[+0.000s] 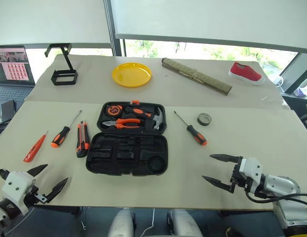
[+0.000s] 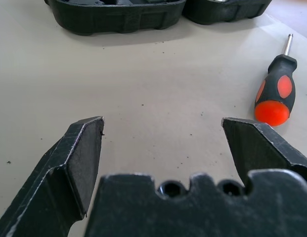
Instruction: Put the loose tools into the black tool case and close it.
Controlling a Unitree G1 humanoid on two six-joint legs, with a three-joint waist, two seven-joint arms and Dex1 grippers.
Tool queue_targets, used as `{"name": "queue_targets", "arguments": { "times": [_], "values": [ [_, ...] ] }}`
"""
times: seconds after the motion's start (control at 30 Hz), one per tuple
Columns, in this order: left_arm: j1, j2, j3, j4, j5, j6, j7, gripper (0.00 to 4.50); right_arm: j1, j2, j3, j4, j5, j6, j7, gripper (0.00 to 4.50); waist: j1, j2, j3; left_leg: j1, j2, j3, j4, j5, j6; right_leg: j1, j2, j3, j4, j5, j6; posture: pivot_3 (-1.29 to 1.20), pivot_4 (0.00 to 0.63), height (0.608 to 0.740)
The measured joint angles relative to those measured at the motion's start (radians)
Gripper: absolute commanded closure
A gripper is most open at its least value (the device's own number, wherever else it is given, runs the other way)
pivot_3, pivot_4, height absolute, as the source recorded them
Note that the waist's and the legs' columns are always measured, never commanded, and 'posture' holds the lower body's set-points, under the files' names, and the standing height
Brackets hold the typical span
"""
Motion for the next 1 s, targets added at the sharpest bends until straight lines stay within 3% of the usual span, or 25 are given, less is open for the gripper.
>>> {"name": "queue_targets", "arguments": {
  "times": [0.07,0.17,0.33,0.43,0.6,0.7,0.83,0.93,1.0],
  "values": [
    [-0.001,0.000,0.001,0.000,-0.001,0.001,0.001,0.00,-0.001,0.000,0.000,0.000,0.001,0.000,0.001,0.08,0.000,0.000,0.000,0.000,0.000,0.000,0.000,0.000,0.000,0.000,0.000,0.000,0.000,0.000,0.000,0.00,0.150,0.740],
    [-0.010,-0.040,0.066,-0.052,-0.129,0.127,0.060,0.00,-0.059,0.076,0.000,-0.017,0.105,0.015,0.028,0.08,-0.006,-0.001,0.000,0.000,0.007,0.000,0.000,0.000,0.000,0.000,0.003,0.000,0.000,0.001,-0.002,0.00,0.150,0.740],
    [0.005,-0.186,0.178,-0.146,-0.342,0.367,0.280,0.00,-0.103,0.153,0.007,-0.171,0.286,0.105,0.049,0.08,-0.007,-0.002,-0.001,0.001,0.008,-0.002,0.000,-0.002,-0.002,0.000,0.005,0.000,0.000,0.001,-0.002,0.00,0.150,0.740],
    [0.074,-0.249,0.184,-0.162,-0.355,0.456,0.374,0.00,-0.101,0.229,0.021,-0.234,0.304,0.106,0.012,0.08,-0.009,-0.003,-0.002,0.002,0.008,-0.003,0.000,-0.003,-0.003,0.000,0.005,0.001,0.001,0.001,-0.002,0.00,0.150,0.740],
    [0.061,-0.258,0.236,-0.188,-0.360,0.507,0.486,0.00,-0.081,0.292,0.027,-0.271,0.285,0.087,-0.022,0.08,0.008,-0.005,-0.003,0.004,0.007,0.001,0.001,-0.003,-0.003,0.002,0.004,0.000,0.001,0.001,-0.003,0.00,0.150,0.740],
    [0.009,-0.212,0.236,-0.222,-0.385,0.551,0.509,0.00,-0.081,0.299,0.028,-0.273,0.277,0.087,-0.036,0.08,0.009,-0.006,-0.003,0.004,0.007,0.001,0.001,-0.003,-0.003,0.002,0.005,0.000,0.001,0.001,-0.003,0.00,0.150,0.740],
    [-0.179,0.017,0.220,-0.243,-0.407,0.724,0.572,0.00,-0.108,0.298,0.035,-0.272,0.267,0.091,-0.047,0.08,0.014,-0.006,-0.004,0.006,0.008,0.001,0.001,-0.002,-0.003,0.002,0.007,-0.001,0.002,0.002,-0.006,0.00,0.150,0.740],
    [-0.350,0.191,0.111,-0.156,-0.376,0.871,0.593,0.00,-0.144,0.303,0.052,-0.254,0.252,0.089,-0.051,0.08,0.008,-0.004,-0.002,0.008,0.007,0.001,0.000,-0.002,-0.003,0.003,0.008,-0.001,0.002,0.002,-0.006,0.00,0.150,0.740],
    [-0.435,0.231,0.034,-0.071,-0.333,0.901,0.585,0.00,-0.153,0.306,0.058,-0.247,0.247,0.088,-0.049,0.08,-0.002,-0.002,-0.002,0.008,0.007,0.002,-0.001,-0.002,-0.004,0.001,0.008,0.000,0.002,0.002,-0.006,0.00,0.150,0.740]
  ]
}}
